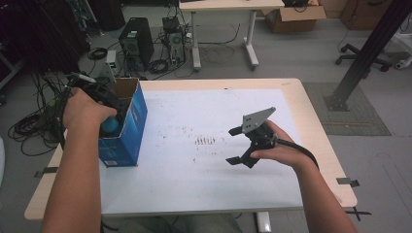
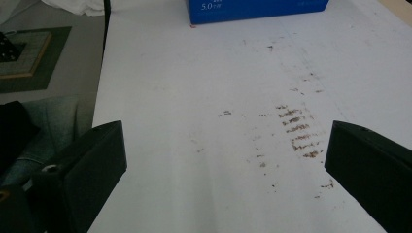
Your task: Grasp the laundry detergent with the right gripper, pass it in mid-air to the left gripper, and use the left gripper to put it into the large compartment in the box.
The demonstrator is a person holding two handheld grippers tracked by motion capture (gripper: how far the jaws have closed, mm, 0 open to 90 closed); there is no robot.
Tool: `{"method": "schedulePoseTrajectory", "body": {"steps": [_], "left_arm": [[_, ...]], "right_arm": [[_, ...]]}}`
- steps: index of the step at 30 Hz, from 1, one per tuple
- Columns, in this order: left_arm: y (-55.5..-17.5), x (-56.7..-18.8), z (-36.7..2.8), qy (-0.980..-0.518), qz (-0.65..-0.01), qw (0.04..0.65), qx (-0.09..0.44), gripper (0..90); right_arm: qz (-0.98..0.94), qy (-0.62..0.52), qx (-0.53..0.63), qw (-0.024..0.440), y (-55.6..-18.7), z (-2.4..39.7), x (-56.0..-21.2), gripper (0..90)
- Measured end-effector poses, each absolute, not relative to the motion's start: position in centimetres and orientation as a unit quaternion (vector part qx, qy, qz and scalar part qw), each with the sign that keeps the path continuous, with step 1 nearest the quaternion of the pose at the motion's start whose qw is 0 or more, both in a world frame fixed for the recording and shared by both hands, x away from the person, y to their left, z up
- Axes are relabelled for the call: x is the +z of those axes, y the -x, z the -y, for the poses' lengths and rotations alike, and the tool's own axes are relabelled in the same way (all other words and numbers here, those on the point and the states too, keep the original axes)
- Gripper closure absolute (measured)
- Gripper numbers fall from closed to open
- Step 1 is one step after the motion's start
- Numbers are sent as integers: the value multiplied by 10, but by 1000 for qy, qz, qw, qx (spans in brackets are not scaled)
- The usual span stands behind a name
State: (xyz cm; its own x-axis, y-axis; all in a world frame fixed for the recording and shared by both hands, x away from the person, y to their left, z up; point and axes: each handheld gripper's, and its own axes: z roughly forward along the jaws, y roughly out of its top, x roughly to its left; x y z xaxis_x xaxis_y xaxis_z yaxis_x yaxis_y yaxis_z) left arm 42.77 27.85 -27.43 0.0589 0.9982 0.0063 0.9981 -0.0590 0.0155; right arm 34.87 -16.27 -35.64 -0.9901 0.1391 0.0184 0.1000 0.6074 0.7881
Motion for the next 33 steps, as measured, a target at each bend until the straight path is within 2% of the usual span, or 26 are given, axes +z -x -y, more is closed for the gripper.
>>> {"method": "schedulePoseTrajectory", "body": {"steps": [5, 13, 21, 33], "left_arm": [[-424, -265, -275, -731, -683, 6, 13, 215], [-418, -250, -267, -742, -670, 4, 20, 124], [-411, -230, -254, -757, -653, 10, 34, 95], [-403, -205, -233, -777, -627, 19, 52, 3]], "right_arm": [[-896, -65, 439, 24, -348, 162, -355, 14], [-896, -59, 439, 27, -347, 162, -349, 14], [-896, -55, 440, 34, -345, 164, -339, 15], [-898, -46, 434, 50, -344, 167, -324, 15]]}}
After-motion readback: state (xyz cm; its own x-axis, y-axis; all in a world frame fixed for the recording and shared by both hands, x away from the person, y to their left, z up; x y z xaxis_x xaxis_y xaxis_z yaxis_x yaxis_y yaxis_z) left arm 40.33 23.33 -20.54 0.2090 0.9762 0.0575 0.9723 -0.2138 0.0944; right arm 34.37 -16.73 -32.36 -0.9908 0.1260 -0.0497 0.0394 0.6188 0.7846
